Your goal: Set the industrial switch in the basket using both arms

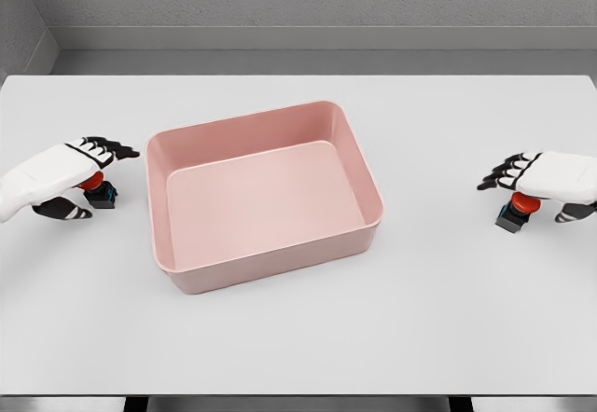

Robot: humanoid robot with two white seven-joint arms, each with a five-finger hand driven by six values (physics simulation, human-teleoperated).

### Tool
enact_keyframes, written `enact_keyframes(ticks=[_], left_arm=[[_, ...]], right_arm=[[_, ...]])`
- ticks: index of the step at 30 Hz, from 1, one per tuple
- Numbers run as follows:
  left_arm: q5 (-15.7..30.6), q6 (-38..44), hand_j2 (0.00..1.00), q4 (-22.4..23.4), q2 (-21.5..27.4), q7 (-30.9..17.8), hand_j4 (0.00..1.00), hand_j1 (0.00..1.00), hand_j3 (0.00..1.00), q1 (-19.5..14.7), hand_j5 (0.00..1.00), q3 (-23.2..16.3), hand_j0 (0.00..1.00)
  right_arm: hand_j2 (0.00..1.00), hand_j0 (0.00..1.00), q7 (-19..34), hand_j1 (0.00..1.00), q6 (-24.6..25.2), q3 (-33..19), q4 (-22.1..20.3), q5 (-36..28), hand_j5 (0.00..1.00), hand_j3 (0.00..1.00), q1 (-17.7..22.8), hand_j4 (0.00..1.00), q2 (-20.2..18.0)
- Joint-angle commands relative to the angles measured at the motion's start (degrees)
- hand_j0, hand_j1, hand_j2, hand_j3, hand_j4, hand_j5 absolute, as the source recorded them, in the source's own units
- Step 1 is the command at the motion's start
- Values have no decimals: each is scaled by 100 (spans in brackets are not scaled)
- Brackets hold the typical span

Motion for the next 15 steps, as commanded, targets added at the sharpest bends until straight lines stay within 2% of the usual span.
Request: enact_keyframes(ticks=[1, 4, 5, 7, 9, 10, 11, 15], left_arm=[[16, 11, 100, 124, -15, 0, 100, 100, 100, 0, 100, 1, 100], [-1, 29, 98, 133, -23, 0, 98, 98, 98, 0, 98, -8, 98], [-1, 29, 93, 150, -58, 0, 93, 93, 93, 0, 93, -8, 93], [-10, 29, 76, 203, -94, -9, 76, 76, 76, -9, 76, -8, 76], [-1, 29, 67, 203, -94, 0, 67, 67, 67, -9, 67, -16, 67], [-1, 29, 58, 203, -94, 0, 58, 58, 58, -9, 58, -17, 58], [-10, 29, 52, 203, -85, 0, 52, 52, 52, -9, 52, -17, 52], [34, 20, 48, 203, -85, 9, 48, 48, 48, -18, 48, -8, 48]], right_arm=[[100, 100, -12, 100, 11, 1, -119, -30, 100, 100, 0, 100, -4], [100, 100, -12, 100, 11, 9, -207, -30, 100, 100, 70, 100, 13], [100, 100, -12, 100, 11, 9, -207, -30, 100, 100, 70, 100, 22], [100, 100, -12, 100, 11, 9, -207, -21, 100, 100, 70, 100, 22], [100, 100, -12, 100, 11, 9, -207, -21, 100, 100, 70, 100, 13], [100, 100, -12, 100, 11, 9, -207, -30, 100, 100, 70, 100, 4], [100, 100, -12, 100, 11, 18, -207, -21, 100, 100, 70, 100, -4], [100, 100, -12, 100, 11, 27, -242, -21, 100, 100, 132, 100, -4]])
